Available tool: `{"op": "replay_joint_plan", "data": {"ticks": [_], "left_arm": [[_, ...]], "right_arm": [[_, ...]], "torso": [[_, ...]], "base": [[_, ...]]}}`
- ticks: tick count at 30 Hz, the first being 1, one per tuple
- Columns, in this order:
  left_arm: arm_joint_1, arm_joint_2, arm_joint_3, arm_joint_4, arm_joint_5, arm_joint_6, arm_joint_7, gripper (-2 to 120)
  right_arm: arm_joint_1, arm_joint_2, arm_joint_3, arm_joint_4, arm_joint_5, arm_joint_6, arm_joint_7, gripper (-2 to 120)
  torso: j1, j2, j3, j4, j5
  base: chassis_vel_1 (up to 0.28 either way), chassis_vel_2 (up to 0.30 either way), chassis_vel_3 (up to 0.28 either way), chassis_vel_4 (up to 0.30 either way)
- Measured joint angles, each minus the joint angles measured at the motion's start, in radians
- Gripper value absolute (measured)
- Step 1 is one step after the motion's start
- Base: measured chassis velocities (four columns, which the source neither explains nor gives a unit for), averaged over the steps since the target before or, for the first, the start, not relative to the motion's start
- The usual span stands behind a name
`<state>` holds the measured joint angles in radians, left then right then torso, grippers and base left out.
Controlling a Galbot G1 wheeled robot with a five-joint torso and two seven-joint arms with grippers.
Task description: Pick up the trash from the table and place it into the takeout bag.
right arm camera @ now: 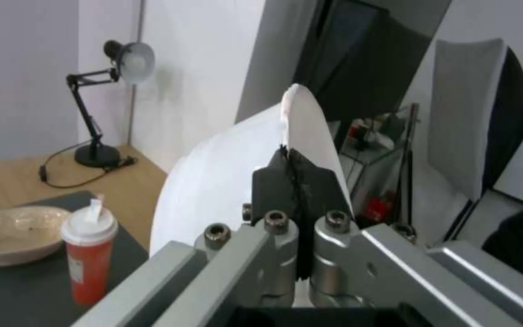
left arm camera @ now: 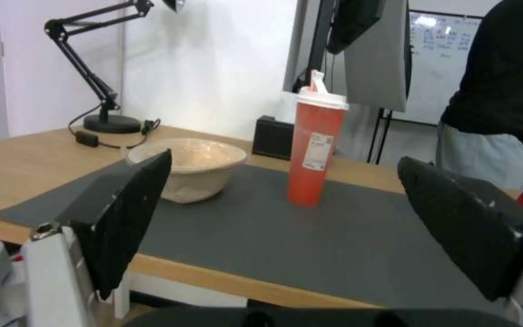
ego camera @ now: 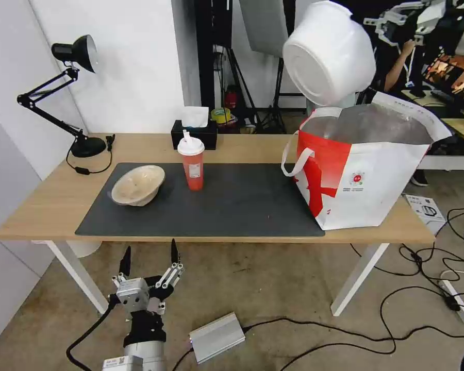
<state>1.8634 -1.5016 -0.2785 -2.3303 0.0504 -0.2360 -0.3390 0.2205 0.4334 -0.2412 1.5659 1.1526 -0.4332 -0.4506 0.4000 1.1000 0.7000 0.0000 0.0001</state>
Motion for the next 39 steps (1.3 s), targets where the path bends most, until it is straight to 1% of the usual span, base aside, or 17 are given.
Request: {"op": "replay_joint_plan", "data": {"ticks": [4,5,8,12,13,14,15,18,19,22,24,28,32,39], "left_arm": [[0.002,0.003,-0.001,0.000,0.000,0.000,0.000,100],[0.002,0.003,-0.001,0.000,0.000,0.000,0.000,100],[0.002,0.005,-0.002,-0.001,0.000,0.000,-0.001,100],[0.005,0.006,0.000,-0.002,0.000,0.000,-0.001,100],[0.005,0.006,0.000,-0.002,0.000,0.000,-0.001,100],[0.006,0.007,0.001,-0.003,0.000,-0.001,-0.001,100],[0.006,0.007,0.001,-0.003,0.000,-0.001,-0.001,100],[0.010,0.008,0.002,-0.003,0.001,-0.006,-0.002,100],[0.010,0.008,0.002,-0.003,0.001,-0.006,-0.002,100],[0.013,0.009,0.004,-0.004,0.004,-0.009,-0.002,100],[0.013,0.009,0.005,-0.004,0.005,-0.009,-0.002,100],[0.016,0.008,0.012,-0.004,0.013,-0.010,-0.002,100],[0.018,0.006,0.015,-0.004,0.017,-0.011,-0.002,100],[0.024,0.005,0.015,-0.008,0.021,-0.016,-0.002,100]], "right_arm": [[-0.094,-0.028,0.074,0.014,-0.002,0.001,0.000,0],[-0.094,-0.028,0.074,0.014,-0.002,0.001,0.000,0],[-0.197,-0.056,0.156,0.036,-0.004,0.002,0.000,0],[-0.257,-0.075,0.207,0.047,-0.005,0.004,0.000,0],[-0.257,-0.075,0.207,0.047,-0.005,0.004,0.000,0],[-0.291,-0.085,0.236,0.053,-0.006,0.004,-0.001,0],[-0.291,-0.085,0.236,0.053,-0.006,0.004,-0.001,0],[-0.365,-0.102,0.298,0.068,-0.006,0.006,-0.001,0],[-0.365,-0.102,0.298,0.068,-0.006,0.006,-0.001,0],[-0.439,-0.115,0.362,0.076,-0.008,0.010,-0.003,0],[-0.457,-0.117,0.376,0.077,-0.008,0.010,-0.003,0],[-0.558,-0.122,0.446,0.080,-0.021,0.018,-0.009,0],[-0.601,-0.125,0.474,0.077,-0.032,0.027,-0.017,0],[-0.634,-0.125,0.492,0.075,-0.035,0.031,-0.019,0]], "torso": [[0.000,0.000,0.000,0.0001,0.0000],[0.000,0.000,0.000,0.0001,0.0000],[0.000,0.000,0.000,-0.0001,0.0001],[0.000,0.000,0.000,-0.0001,0.0000],[0.000,0.000,0.000,-0.0001,0.0000],[0.000,0.000,0.000,0.0000,0.0000],[0.000,0.000,0.000,0.0000,0.0000],[0.000,0.000,0.000,0.0000,0.0000],[0.000,0.000,0.000,0.0000,0.0000],[0.000,0.000,0.000,-0.0001,-0.0001],[0.000,0.000,0.000,0.0000,-0.0001],[0.000,0.000,0.000,0.0000,-0.0001],[0.000,0.000,0.000,-0.0001,-0.0001],[0.000,0.000,0.000,0.0000,-0.0001]], "base": [[0.000,0.000,0.000,0.000],[0.000,0.000,0.000,0.000],[0.000,0.000,0.000,0.000],[0.000,0.000,0.000,0.000],[0.000,0.000,0.000,0.000],[0.000,0.000,0.000,0.000],[0.000,0.000,0.000,0.000],[0.000,0.000,0.000,0.000],[0.000,0.000,0.000,0.000],[0.000,0.000,0.000,0.000],[0.000,0.000,0.000,0.000],[0.000,0.000,0.000,0.000],[0.000,0.000,0.000,0.000],[0.000,0.000,0.000,0.000]]}}
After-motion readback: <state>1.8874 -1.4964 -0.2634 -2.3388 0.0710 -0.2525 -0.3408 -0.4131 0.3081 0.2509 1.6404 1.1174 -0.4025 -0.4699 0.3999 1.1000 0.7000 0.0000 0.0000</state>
